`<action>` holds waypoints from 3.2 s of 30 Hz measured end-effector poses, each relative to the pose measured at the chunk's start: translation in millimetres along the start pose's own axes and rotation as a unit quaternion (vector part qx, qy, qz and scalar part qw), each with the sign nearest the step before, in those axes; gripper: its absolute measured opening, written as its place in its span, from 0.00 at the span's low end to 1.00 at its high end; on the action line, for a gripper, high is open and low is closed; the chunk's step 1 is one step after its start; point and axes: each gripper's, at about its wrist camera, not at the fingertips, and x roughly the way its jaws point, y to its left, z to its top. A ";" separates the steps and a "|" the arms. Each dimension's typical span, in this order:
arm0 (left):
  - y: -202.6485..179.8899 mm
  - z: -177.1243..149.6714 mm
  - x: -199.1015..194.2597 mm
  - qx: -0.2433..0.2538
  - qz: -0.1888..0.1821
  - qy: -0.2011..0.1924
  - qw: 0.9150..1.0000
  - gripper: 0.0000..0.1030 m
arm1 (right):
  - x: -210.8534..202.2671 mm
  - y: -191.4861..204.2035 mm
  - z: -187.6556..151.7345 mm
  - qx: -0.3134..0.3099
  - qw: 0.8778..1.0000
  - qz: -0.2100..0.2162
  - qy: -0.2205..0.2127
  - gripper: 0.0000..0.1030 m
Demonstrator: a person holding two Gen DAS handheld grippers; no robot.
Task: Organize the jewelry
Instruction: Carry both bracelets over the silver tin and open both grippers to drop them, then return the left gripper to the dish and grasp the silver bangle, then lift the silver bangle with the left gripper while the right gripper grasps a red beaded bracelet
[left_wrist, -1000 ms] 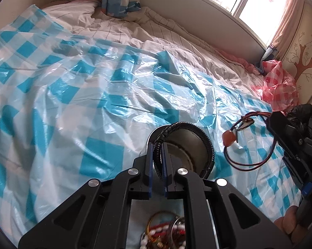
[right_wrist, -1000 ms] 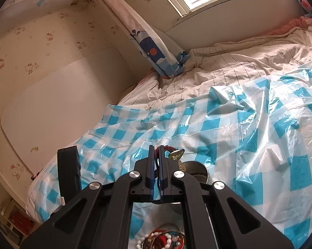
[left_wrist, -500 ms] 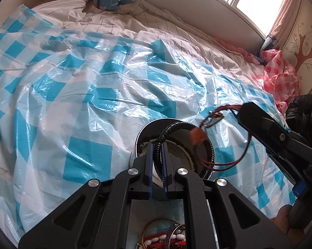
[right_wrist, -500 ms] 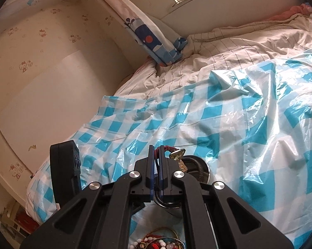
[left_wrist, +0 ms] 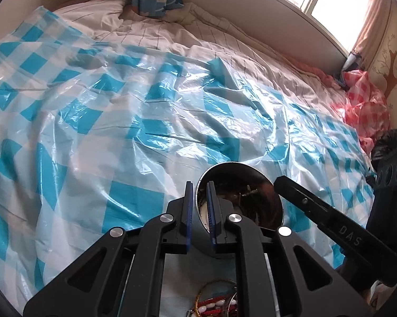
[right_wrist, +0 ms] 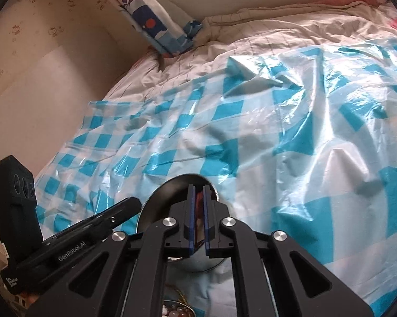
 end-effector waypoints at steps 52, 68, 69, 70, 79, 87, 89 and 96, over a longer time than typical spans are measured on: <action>-29.1 -101.4 -43.2 0.122 -0.006 0.076 0.990 0.27 | -96.5 10.5 -83.6 -0.029 0.998 -0.056 -0.009 0.50; -4.4 -96.7 -63.2 0.067 -0.060 0.063 0.994 0.02 | -90.9 4.7 -78.9 -0.026 0.998 -0.061 -0.006 0.53; -0.8 -96.1 -64.3 0.058 -0.062 0.061 0.995 0.02 | -90.7 4.2 -78.9 -0.026 0.998 -0.061 -0.006 0.53; 2.8 -95.4 -65.2 0.049 -0.063 0.058 0.995 0.02 | -90.2 4.0 -78.7 -0.027 0.998 -0.061 -0.005 0.53; 34.6 -84.5 -65.7 -0.017 -0.024 0.038 0.999 0.02 | -78.9 18.5 -88.0 -0.056 0.998 -0.032 0.022 0.53; 48.0 -82.6 -64.4 -0.038 0.000 0.036 0.999 0.02 | -56.3 70.7 -102.3 -0.187 0.981 -0.021 0.045 0.42; 48.4 -82.1 -63.5 -0.038 0.002 0.037 0.999 0.02 | -48.2 77.5 -106.9 -0.210 0.976 -0.027 0.057 0.33; 46.1 -81.2 -62.0 -0.035 0.005 0.037 0.999 0.02 | -35.9 77.2 -109.2 -0.222 0.971 -0.040 0.074 0.06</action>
